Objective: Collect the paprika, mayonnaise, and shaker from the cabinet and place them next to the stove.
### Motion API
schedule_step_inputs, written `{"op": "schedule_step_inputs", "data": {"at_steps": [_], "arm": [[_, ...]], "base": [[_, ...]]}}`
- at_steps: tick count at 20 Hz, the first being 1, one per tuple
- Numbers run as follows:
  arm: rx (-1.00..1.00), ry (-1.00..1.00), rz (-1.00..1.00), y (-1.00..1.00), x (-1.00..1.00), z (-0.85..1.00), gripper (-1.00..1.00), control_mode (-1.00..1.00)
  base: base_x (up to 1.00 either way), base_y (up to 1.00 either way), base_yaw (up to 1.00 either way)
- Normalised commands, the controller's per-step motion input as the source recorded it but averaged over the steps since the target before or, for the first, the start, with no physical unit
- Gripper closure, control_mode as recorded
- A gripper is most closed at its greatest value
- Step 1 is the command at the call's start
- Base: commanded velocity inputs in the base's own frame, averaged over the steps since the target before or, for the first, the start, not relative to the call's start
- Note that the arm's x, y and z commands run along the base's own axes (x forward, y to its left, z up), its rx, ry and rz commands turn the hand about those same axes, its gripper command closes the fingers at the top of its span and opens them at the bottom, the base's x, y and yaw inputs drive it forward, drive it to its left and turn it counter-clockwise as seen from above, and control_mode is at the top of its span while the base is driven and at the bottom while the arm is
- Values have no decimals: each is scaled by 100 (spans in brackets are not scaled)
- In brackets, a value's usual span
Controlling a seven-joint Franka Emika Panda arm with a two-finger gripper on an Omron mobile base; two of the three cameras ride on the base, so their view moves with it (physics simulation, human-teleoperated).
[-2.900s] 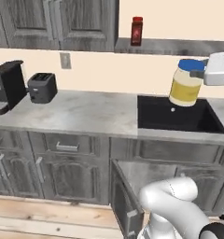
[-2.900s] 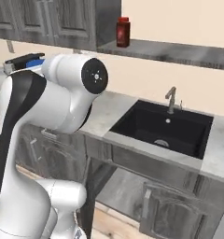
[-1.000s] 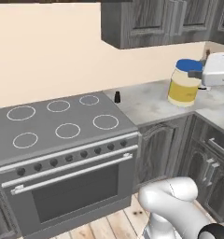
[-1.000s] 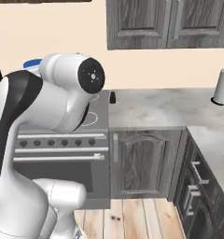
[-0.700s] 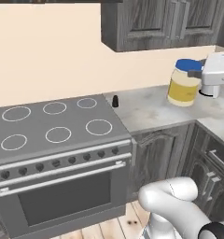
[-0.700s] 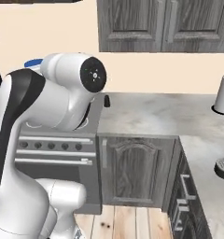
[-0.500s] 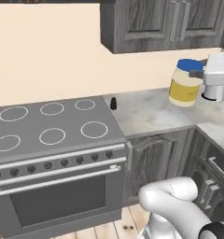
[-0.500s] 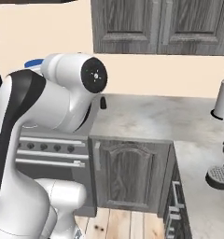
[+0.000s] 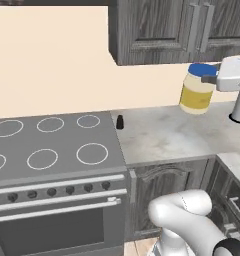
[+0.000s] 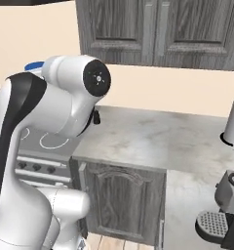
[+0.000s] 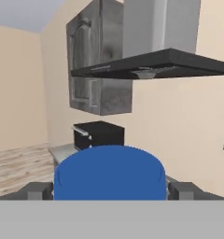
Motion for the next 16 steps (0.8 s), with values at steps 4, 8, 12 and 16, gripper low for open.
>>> {"op": "schedule_step_inputs", "data": {"at_steps": [4,8,12,16], "arm": [[0,0,0,0,0,0,100,100],[0,0,0,0,0,0,100,100],[0,0,0,0,0,0,100,100],[0,0,0,4,10,-38,100,-100]], "base": [[55,-39,19],[61,-1,9],[50,10,0],[8,2,0]]}}
